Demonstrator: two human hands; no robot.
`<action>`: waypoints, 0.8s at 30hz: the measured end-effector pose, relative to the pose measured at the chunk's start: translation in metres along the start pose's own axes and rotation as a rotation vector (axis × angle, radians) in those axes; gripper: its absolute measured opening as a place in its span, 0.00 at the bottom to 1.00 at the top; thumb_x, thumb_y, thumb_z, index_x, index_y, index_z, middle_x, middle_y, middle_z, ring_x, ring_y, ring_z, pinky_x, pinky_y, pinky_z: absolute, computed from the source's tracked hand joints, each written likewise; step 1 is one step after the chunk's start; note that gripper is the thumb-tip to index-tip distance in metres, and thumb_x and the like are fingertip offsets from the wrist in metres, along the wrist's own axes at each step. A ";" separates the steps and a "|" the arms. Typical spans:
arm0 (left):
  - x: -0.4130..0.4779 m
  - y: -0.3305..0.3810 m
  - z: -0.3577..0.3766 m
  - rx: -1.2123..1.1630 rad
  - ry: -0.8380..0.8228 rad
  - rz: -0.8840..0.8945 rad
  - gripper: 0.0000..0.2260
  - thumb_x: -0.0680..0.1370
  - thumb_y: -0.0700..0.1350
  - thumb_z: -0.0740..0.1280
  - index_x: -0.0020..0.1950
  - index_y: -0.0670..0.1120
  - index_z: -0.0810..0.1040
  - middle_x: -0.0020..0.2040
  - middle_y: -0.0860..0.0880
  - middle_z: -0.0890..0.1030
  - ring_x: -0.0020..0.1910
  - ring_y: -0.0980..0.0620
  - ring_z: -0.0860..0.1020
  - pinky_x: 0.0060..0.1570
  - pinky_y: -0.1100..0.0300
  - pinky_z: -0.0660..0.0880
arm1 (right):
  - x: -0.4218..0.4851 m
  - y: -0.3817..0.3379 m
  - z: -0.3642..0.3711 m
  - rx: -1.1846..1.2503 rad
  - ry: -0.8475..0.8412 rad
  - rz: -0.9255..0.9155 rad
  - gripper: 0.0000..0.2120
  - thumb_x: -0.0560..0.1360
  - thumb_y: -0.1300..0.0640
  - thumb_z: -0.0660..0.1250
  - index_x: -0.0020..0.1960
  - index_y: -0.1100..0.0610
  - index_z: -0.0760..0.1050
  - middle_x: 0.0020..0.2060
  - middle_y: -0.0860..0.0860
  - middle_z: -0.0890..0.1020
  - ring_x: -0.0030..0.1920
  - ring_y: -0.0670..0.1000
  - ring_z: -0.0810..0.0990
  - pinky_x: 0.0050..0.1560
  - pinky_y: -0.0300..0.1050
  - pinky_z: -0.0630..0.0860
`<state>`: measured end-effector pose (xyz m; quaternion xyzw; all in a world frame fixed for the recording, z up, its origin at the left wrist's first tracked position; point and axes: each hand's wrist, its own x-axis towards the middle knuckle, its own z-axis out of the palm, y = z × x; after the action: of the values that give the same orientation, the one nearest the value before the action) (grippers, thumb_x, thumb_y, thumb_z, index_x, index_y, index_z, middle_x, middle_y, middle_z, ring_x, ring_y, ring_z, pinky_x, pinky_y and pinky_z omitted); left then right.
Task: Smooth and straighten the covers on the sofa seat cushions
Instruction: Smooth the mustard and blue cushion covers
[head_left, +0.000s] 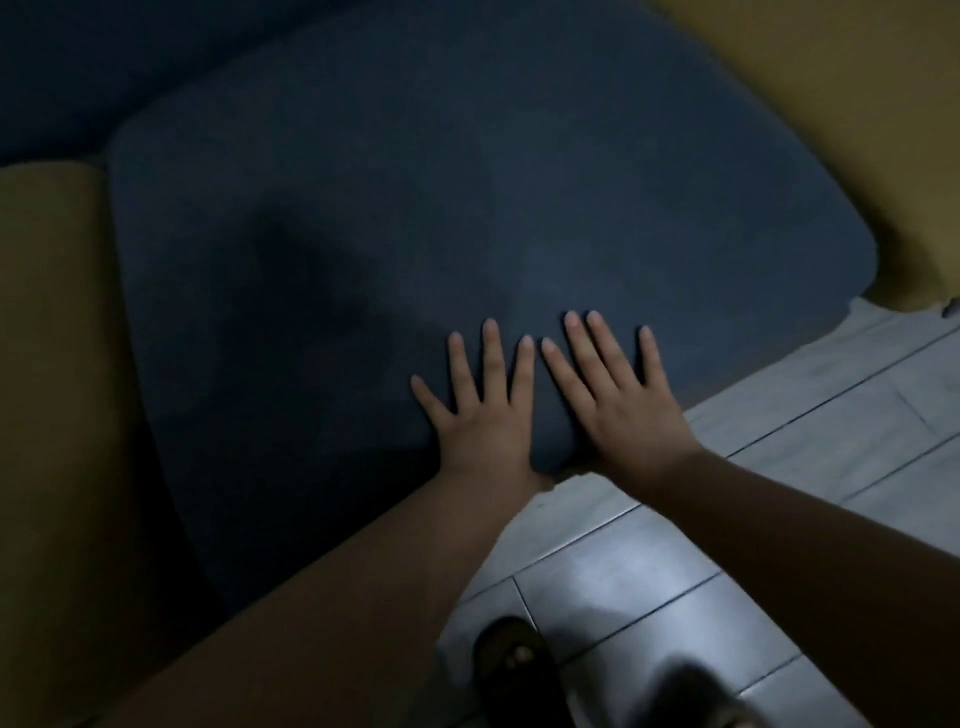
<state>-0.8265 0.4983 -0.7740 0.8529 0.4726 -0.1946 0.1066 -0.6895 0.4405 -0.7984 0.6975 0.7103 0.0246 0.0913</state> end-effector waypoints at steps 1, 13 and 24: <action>0.003 0.004 0.003 0.034 0.010 -0.022 0.61 0.65 0.67 0.72 0.73 0.51 0.25 0.73 0.44 0.25 0.72 0.35 0.29 0.64 0.25 0.40 | -0.001 0.002 0.005 -0.022 -0.024 -0.010 0.59 0.66 0.40 0.74 0.77 0.58 0.36 0.77 0.63 0.44 0.77 0.63 0.43 0.72 0.70 0.47; -0.011 0.008 0.014 0.079 0.156 -0.006 0.48 0.75 0.58 0.68 0.77 0.50 0.33 0.78 0.45 0.33 0.76 0.37 0.36 0.70 0.32 0.44 | -0.002 0.013 0.017 0.021 0.149 -0.129 0.50 0.65 0.52 0.77 0.78 0.60 0.52 0.75 0.64 0.57 0.75 0.63 0.56 0.74 0.58 0.53; 0.056 0.138 -0.014 0.078 0.212 0.113 0.53 0.70 0.63 0.70 0.78 0.49 0.34 0.78 0.44 0.35 0.75 0.34 0.37 0.68 0.29 0.43 | -0.003 0.178 0.035 0.048 0.039 -0.033 0.58 0.59 0.45 0.80 0.78 0.49 0.48 0.77 0.59 0.53 0.76 0.65 0.51 0.69 0.72 0.51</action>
<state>-0.6790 0.4730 -0.7864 0.8974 0.4245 -0.1152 0.0338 -0.5079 0.4387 -0.8030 0.6872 0.7236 0.0197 0.0610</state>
